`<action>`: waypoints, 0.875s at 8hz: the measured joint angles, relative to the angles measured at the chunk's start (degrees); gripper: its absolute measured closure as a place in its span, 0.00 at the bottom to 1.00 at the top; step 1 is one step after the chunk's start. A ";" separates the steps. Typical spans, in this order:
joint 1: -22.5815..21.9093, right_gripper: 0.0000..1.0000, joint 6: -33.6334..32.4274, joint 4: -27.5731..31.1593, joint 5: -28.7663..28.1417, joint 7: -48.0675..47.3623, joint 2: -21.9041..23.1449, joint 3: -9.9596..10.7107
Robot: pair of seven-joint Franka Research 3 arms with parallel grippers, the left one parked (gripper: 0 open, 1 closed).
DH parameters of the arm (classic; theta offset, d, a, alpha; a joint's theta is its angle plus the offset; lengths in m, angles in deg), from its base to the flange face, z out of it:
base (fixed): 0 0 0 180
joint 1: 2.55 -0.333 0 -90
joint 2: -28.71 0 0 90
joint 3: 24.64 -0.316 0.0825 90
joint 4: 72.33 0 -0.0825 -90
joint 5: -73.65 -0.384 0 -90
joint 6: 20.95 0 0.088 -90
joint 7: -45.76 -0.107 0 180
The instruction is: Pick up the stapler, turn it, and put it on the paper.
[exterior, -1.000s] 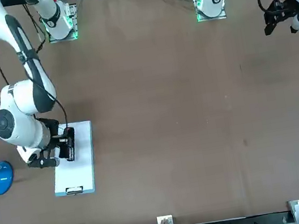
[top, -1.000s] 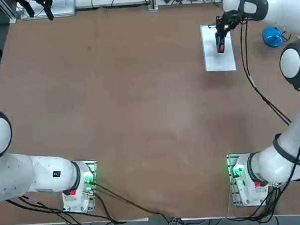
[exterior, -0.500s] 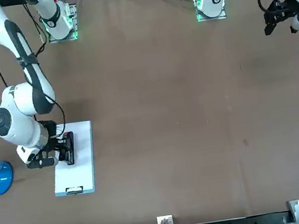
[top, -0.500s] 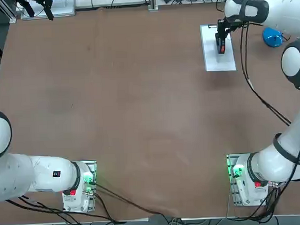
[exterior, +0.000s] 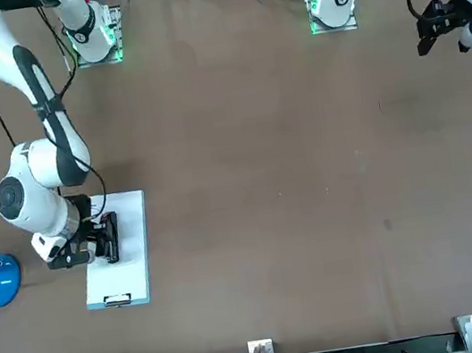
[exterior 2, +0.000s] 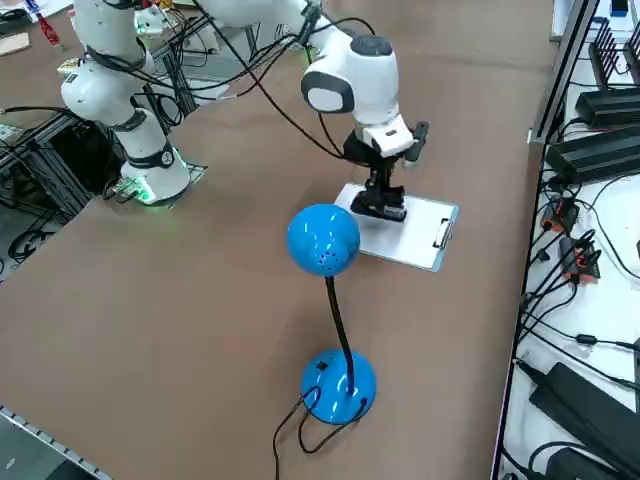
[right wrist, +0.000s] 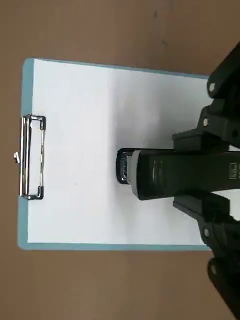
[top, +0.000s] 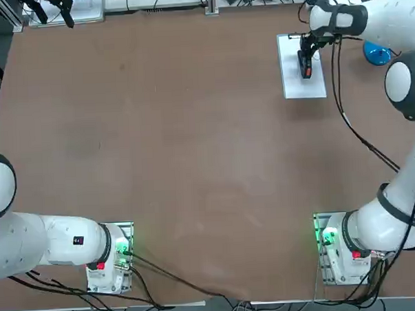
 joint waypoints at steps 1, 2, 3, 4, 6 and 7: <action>0.00 0.59 0.13 0.00 0.00 0.03 -0.36 -0.01; 0.00 0.59 0.16 0.00 0.00 0.08 -0.62 -0.01; 0.00 0.59 0.21 -0.01 0.00 0.26 -0.84 -0.01; 0.00 0.59 0.25 -0.05 0.00 0.63 -1.00 -0.01; 0.00 0.59 0.35 -0.05 0.00 1.22 -1.17 -0.01; 0.00 0.59 0.51 -0.06 0.00 1.29 -1.19 -0.01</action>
